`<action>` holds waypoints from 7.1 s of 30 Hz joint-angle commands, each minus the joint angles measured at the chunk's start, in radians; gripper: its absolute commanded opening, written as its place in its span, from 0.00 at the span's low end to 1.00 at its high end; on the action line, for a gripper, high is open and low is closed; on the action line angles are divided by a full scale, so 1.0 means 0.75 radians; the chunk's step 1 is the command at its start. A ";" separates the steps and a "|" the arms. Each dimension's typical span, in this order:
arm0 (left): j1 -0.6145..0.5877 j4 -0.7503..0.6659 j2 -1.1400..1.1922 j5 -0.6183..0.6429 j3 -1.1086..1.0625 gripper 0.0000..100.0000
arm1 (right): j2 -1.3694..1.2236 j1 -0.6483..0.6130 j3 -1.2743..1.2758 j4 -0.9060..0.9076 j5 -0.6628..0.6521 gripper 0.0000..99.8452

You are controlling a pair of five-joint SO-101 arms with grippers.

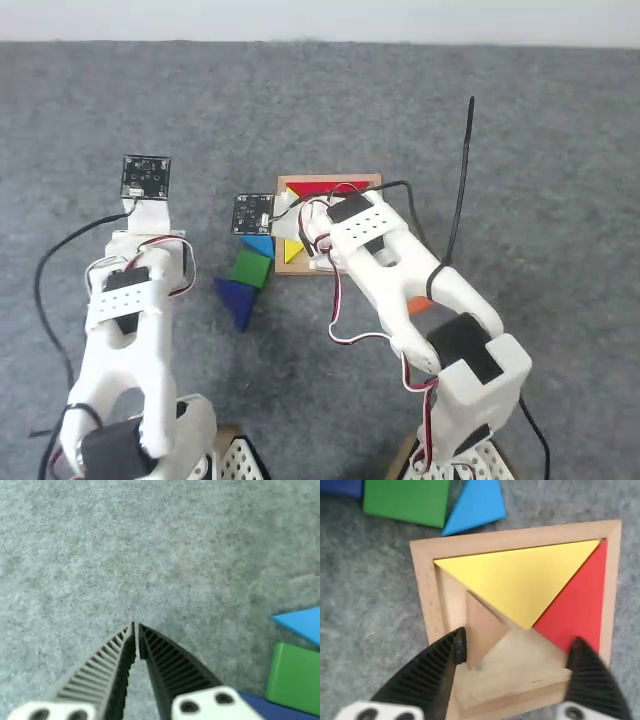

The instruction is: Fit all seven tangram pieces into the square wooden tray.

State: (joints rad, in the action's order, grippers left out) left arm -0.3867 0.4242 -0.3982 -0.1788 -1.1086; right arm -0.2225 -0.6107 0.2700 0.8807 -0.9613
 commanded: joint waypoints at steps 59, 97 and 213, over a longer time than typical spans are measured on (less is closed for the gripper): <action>0.000 -0.029 -0.045 0.012 0.069 0.02 | 0.105 0.048 -0.031 0.099 0.338 0.24; 0.000 -0.029 -0.047 0.012 0.066 0.02 | 0.512 0.394 -0.164 0.328 0.462 0.01; 0.405 1.017 0.440 0.393 0.733 0.19 | 0.664 0.637 0.851 -0.332 0.466 0.22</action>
State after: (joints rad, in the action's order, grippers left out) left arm -0.0736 1.2743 0.2002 0.0821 -0.3767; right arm 0.2716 -0.1427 0.9160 0.6460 -0.6206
